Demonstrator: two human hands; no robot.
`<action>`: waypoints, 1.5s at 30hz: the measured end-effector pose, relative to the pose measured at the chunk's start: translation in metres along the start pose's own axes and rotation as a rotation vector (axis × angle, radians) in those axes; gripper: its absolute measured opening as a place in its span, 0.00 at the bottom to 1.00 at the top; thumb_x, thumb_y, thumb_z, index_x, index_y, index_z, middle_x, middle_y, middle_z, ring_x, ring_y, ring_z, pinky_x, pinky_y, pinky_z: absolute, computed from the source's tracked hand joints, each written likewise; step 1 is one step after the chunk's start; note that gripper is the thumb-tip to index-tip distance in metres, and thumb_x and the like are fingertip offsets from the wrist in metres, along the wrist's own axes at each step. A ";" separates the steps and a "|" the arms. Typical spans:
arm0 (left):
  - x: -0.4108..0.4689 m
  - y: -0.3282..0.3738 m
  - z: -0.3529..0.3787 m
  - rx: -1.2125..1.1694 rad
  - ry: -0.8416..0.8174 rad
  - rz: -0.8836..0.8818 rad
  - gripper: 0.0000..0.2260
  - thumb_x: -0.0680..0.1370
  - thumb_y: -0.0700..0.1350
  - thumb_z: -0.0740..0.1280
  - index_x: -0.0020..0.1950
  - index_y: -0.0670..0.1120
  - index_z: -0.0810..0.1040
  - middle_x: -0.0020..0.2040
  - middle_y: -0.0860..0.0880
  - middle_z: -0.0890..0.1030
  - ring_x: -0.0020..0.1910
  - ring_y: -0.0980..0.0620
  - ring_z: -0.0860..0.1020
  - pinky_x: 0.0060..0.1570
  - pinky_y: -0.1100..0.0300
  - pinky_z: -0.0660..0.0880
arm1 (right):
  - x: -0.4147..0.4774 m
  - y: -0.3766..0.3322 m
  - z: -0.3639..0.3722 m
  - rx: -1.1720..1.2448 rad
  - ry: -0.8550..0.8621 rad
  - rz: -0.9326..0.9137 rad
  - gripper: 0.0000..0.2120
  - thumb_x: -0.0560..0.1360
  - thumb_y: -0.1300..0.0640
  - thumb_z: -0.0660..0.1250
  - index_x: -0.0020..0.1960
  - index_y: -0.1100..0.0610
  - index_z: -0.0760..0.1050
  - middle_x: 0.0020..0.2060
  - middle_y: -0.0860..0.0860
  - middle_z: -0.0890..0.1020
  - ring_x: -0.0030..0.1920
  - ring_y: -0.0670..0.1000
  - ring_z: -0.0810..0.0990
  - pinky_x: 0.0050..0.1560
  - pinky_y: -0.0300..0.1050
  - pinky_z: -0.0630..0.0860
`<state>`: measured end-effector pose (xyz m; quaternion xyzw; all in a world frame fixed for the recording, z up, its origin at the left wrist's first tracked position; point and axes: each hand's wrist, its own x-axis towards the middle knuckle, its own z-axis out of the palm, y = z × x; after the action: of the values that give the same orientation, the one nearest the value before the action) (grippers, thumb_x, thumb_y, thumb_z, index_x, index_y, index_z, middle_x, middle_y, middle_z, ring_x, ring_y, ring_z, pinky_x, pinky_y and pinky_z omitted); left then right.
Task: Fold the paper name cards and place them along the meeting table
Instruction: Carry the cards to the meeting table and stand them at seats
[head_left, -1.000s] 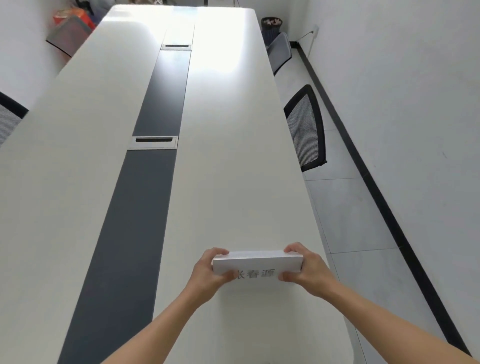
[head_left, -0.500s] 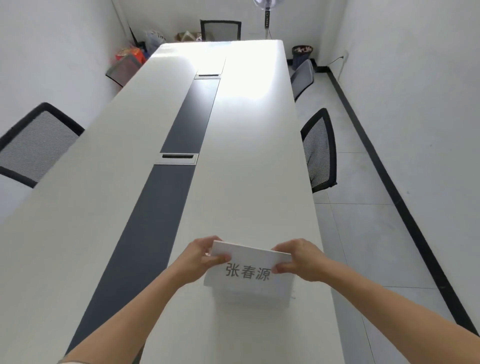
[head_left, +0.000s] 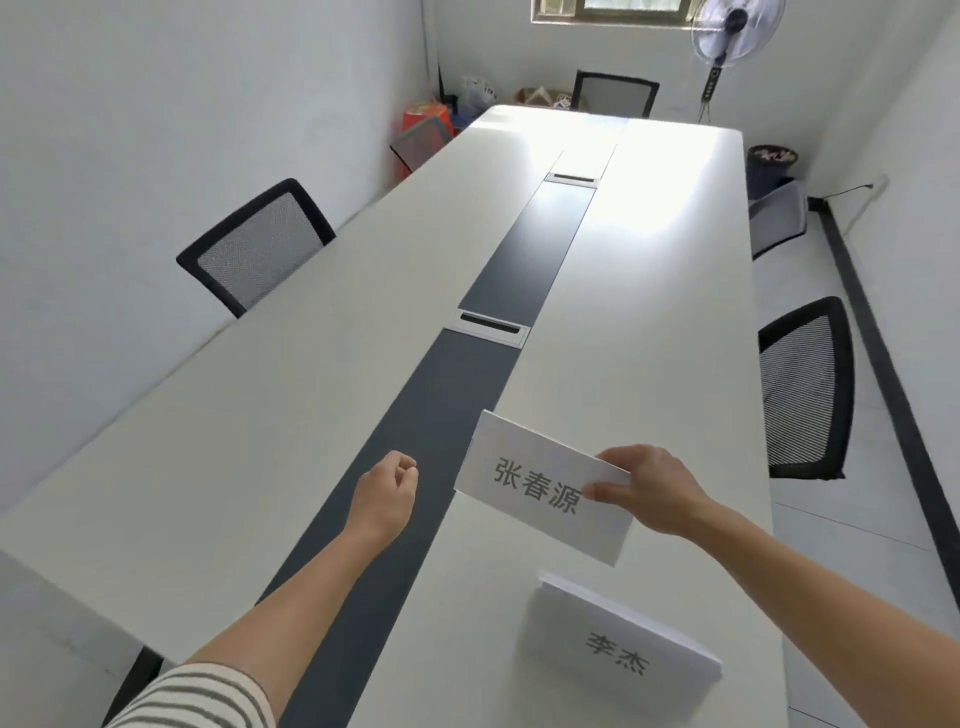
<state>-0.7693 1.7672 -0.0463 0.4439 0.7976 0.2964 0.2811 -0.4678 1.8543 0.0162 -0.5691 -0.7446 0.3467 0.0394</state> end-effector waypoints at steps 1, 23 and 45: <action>0.009 -0.021 -0.001 0.065 0.004 -0.035 0.08 0.80 0.45 0.58 0.53 0.45 0.75 0.46 0.50 0.79 0.46 0.49 0.77 0.44 0.58 0.74 | 0.012 -0.009 0.007 -0.028 0.003 0.008 0.10 0.69 0.44 0.72 0.49 0.43 0.81 0.43 0.46 0.84 0.44 0.51 0.80 0.45 0.46 0.76; 0.055 -0.199 0.060 0.637 -0.076 -0.054 0.29 0.80 0.58 0.45 0.77 0.44 0.56 0.77 0.37 0.56 0.77 0.40 0.53 0.72 0.42 0.55 | 0.274 -0.107 0.155 -0.363 0.101 -0.005 0.13 0.77 0.48 0.63 0.60 0.49 0.77 0.52 0.54 0.84 0.51 0.59 0.79 0.49 0.50 0.74; 0.054 -0.194 0.056 0.688 -0.144 -0.068 0.31 0.78 0.59 0.47 0.76 0.42 0.58 0.77 0.36 0.58 0.76 0.38 0.55 0.74 0.44 0.46 | 0.235 -0.092 0.135 -0.548 0.155 -0.133 0.28 0.78 0.48 0.62 0.75 0.52 0.60 0.73 0.55 0.67 0.72 0.57 0.64 0.67 0.54 0.65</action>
<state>-0.8585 1.7434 -0.2333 0.5055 0.8432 -0.0313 0.1802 -0.6866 1.9859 -0.1129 -0.5332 -0.8410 0.0849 -0.0364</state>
